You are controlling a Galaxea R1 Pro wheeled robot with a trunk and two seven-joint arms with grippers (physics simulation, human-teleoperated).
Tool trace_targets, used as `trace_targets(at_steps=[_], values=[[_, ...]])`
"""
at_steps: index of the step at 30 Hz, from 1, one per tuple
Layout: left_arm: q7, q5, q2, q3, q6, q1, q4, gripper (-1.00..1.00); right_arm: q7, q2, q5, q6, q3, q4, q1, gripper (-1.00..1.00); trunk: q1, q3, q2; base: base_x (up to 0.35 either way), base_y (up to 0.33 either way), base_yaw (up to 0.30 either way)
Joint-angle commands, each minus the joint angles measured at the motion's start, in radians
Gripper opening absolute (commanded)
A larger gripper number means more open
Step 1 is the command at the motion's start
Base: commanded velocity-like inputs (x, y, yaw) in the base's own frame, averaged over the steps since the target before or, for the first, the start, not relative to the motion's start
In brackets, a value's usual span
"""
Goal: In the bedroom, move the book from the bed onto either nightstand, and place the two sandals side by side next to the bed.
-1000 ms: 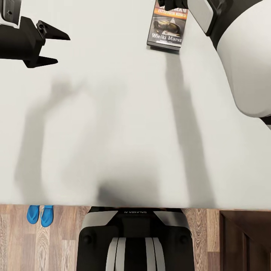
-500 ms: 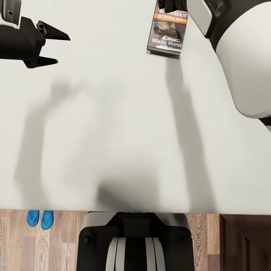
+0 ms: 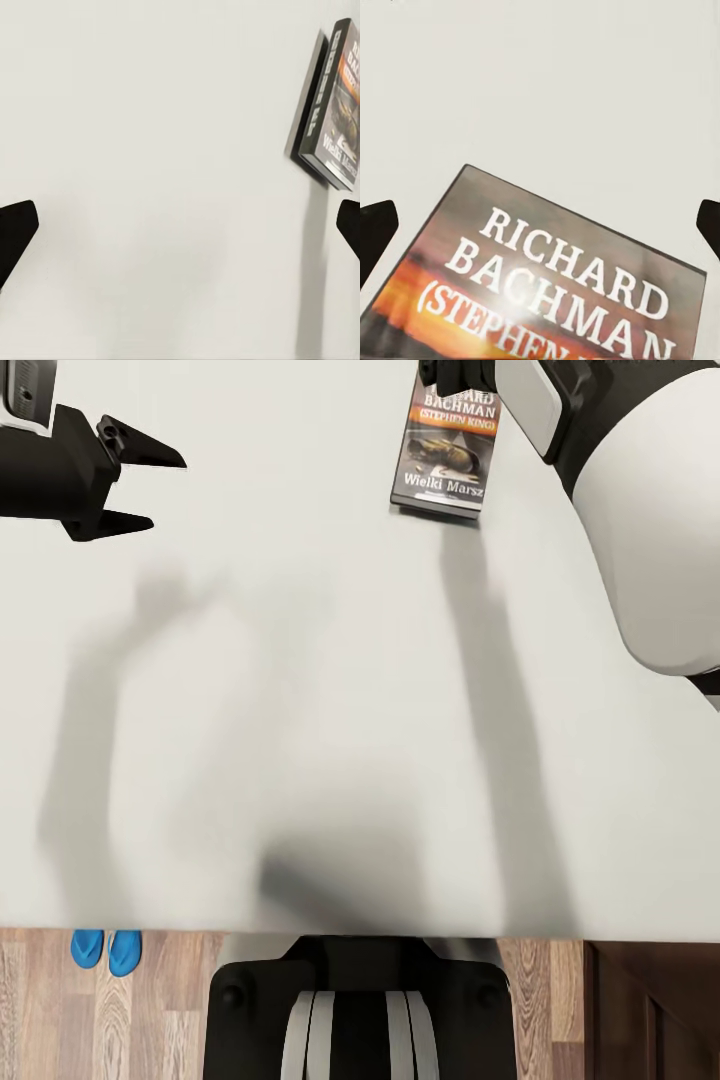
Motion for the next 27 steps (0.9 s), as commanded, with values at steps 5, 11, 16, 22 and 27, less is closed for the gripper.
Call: trace_targets(at_steps=[5,11,16,22,27], values=[[0.010,0.009,0.001,-0.001,0.002,-0.001,0.000,1.00,0.000,0.000,0.005,0.006,0.003,-0.002,0.000,1.00,0.000,0.000,0.000,0.081,0.000,0.000],[0.008,0.009,0.001,-0.001,0.002,0.003,0.000,1.00,0.000,0.000,0.004,0.005,0.001,-0.001,0.001,1.00,0.000,0.000,0.000,0.022,0.000,0.000],[0.007,0.009,0.000,-0.001,0.002,0.004,0.000,1.00,0.000,0.000,0.005,0.005,-0.001,0.002,0.001,1.00,0.000,0.000,0.000,0.008,0.000,0.000],[0.006,0.009,0.000,-0.001,0.002,0.005,0.000,1.00,0.000,0.000,0.006,0.009,-0.003,0.005,0.003,1.00,0.000,0.000,0.000,0.003,0.000,0.000],[0.007,0.011,0.000,-0.001,0.001,0.005,0.000,1.00,0.000,0.002,0.006,0.012,-0.003,0.007,0.005,1.00,0.000,0.000,0.000,0.001,0.000,0.000]])
